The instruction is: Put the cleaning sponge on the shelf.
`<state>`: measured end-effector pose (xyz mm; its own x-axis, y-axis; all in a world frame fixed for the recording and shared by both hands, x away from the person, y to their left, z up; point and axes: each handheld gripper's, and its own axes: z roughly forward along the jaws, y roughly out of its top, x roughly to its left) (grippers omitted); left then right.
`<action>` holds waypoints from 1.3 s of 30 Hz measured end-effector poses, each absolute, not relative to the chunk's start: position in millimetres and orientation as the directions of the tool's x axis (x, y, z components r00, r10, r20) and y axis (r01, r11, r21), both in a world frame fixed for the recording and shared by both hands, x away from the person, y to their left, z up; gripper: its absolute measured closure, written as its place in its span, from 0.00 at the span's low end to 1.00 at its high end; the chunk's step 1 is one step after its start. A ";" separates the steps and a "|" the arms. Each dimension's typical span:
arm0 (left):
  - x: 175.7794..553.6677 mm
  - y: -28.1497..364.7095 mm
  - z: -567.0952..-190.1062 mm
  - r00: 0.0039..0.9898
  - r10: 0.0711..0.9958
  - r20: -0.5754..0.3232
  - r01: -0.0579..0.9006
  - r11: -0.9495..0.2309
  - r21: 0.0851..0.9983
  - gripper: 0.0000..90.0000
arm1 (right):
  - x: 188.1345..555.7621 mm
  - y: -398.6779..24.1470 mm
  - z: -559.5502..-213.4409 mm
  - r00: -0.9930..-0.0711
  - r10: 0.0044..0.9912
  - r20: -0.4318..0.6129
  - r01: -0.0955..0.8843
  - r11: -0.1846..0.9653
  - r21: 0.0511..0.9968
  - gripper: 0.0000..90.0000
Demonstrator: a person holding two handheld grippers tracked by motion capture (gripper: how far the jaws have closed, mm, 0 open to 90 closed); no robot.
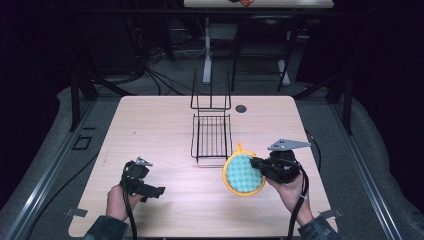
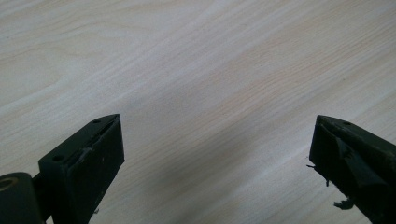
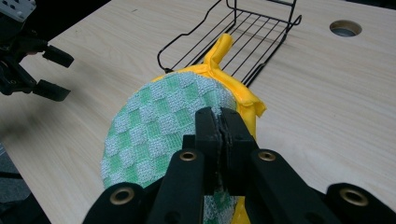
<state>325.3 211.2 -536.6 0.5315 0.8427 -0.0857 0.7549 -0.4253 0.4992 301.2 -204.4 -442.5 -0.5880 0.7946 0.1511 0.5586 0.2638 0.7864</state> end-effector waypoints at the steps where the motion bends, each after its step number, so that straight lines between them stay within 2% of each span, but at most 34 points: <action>1: 325.3 211.3 -536.6 0.532 0.842 -0.086 0.754 -0.425 0.500 0.03 | 302.7 -202.1 -441.2 -0.590 0.794 0.149 0.555 0.264 0.789 0.97; 39: 326.2 210.4 -537.0 0.539 0.838 -0.085 0.753 -0.434 0.495 0.03 | 343.9 -169.7 -428.1 -0.597 0.794 0.111 0.517 0.276 0.810 0.97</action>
